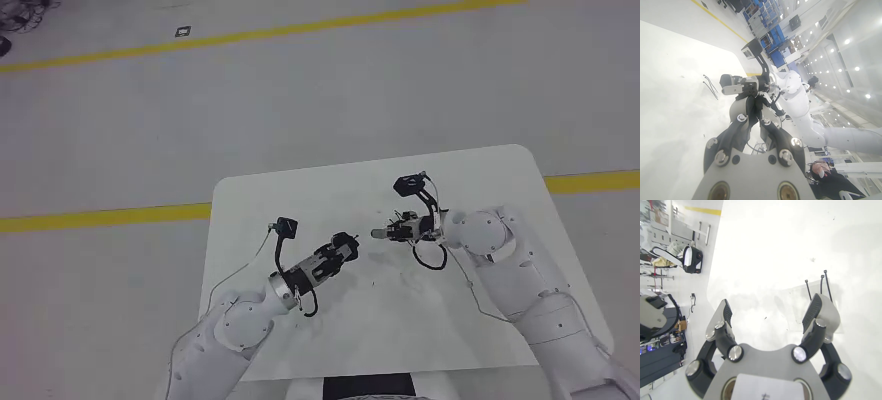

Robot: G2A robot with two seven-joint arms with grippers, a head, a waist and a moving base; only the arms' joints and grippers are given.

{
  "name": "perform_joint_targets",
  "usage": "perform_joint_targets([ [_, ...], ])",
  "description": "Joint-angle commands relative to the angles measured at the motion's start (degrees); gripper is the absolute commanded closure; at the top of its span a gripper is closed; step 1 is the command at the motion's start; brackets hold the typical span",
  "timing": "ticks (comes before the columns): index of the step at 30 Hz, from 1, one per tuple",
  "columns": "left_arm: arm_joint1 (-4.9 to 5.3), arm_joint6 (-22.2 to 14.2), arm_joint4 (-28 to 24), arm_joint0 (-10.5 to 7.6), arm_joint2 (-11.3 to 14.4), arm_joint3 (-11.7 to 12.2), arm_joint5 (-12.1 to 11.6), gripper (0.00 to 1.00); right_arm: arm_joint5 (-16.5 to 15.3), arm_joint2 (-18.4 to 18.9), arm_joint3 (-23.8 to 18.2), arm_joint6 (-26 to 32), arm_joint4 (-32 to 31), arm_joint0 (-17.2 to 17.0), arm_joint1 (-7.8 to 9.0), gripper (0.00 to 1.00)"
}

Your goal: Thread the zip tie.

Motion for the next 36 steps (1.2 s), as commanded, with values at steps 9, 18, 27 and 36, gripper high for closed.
perform_joint_targets([
  [9,0.00,0.0,0.0,0.00,0.0,0.0,0.0,1.00,0.5,-3.1,2.9,3.4,-0.7,3.1,-0.14,0.00],
  [18,0.00,0.0,0.0,0.00,0.0,0.0,0.0,1.00,-1.5,-3.5,2.7,2.2,-2.4,2.9,0.06,0.00],
  [27,0.00,0.0,0.0,0.00,0.0,0.0,0.0,1.00,-8.8,-4.4,0.2,10.7,-7.8,4.6,1.67,0.00],
  [36,0.00,0.0,0.0,0.00,0.0,0.0,0.0,1.00,-8.8,-9.4,1.4,15.1,-4.5,8.1,2.78,0.00],
])
